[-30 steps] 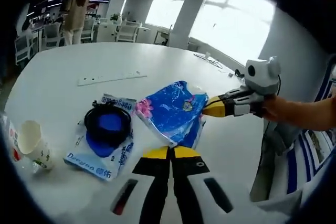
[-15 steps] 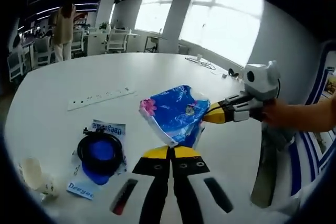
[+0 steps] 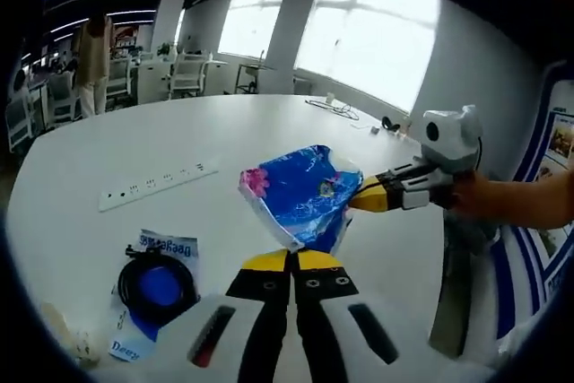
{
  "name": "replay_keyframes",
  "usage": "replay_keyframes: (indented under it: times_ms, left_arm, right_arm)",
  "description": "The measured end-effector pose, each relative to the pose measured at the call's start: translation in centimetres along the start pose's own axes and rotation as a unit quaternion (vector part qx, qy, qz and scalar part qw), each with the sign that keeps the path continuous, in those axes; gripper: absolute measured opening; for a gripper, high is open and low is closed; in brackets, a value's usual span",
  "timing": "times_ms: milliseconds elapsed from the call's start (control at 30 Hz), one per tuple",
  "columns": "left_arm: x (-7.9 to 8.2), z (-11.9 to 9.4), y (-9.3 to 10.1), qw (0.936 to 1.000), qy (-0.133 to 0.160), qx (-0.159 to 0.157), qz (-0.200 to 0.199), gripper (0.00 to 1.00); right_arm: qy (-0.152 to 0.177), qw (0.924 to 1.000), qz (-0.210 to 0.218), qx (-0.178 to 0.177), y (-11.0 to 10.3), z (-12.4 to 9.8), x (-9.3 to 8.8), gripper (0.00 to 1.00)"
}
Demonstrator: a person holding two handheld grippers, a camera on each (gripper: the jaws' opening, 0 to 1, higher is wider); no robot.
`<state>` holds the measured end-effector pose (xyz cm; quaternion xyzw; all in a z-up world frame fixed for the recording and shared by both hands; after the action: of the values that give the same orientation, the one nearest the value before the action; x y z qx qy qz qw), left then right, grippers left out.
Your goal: Arrange the tabletop items into an orderly group along one side of the table until the central work area is clear of visible clutter.
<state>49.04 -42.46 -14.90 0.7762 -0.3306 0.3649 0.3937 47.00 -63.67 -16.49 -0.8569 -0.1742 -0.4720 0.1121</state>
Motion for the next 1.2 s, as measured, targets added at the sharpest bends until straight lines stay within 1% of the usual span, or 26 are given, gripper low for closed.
replay_keyframes:
  times_ms: [233,400,733,933,1000,1133,1200]
  left_arm:
    - [0.5,1.8,-0.4,0.9999,-0.004,-0.006,-0.009,0.0]
    - [0.6,2.9,-0.8,0.9998,-0.008,-0.01,-0.015,0.0]
    - [-0.2,5.4,-2.5,0.9987,-0.02,-0.012,-0.046,0.0]
    - [-1.0,6.7,-3.6,0.9974,-0.028,-0.011,-0.065,0.0]
    - [-1.3,7.1,-4.1,0.9961,-0.032,-0.008,-0.081,0.0]
    - [-1.8,7.7,-4.8,0.9951,-0.037,-0.004,-0.091,0.0]
    - [-2.1,8.0,-5.2,0.9936,-0.04,0.0,-0.106,0.0]
  right_arm:
    - [-0.006,0.9999,0.005,-0.013,1.4,0.1,-0.1,0.0]
    - [-0.01,0.9997,0.011,-0.018,2.5,0.5,-0.3,0.0]
    - [-0.032,0.9992,0.014,-0.023,3.9,2.2,-1.6,0.0]
    - [-0.048,0.9981,0.031,-0.024,4.8,3.7,-2.4,0.0]
    - [-0.055,0.9976,0.036,-0.023,4.9,4.1,-2.8,0.0]
    - [-0.063,0.9966,0.048,-0.022,5.2,4.8,-3.3,0.0]
    - [-0.067,0.9963,0.049,-0.022,5.2,5.3,-3.6,0.0]
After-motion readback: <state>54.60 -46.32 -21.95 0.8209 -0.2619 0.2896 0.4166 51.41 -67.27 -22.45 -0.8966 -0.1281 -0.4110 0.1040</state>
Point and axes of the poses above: the point that each gripper's makers call its tool centre point, and the gripper's own axes: z roughly forward along the fingers, y roughly to its right, x roughly out of its top, the point moved 8 cm from there along -z, roughly backward along the fingers, and after that the axes turned 12 degrees about -x, right-handed, at the moved point
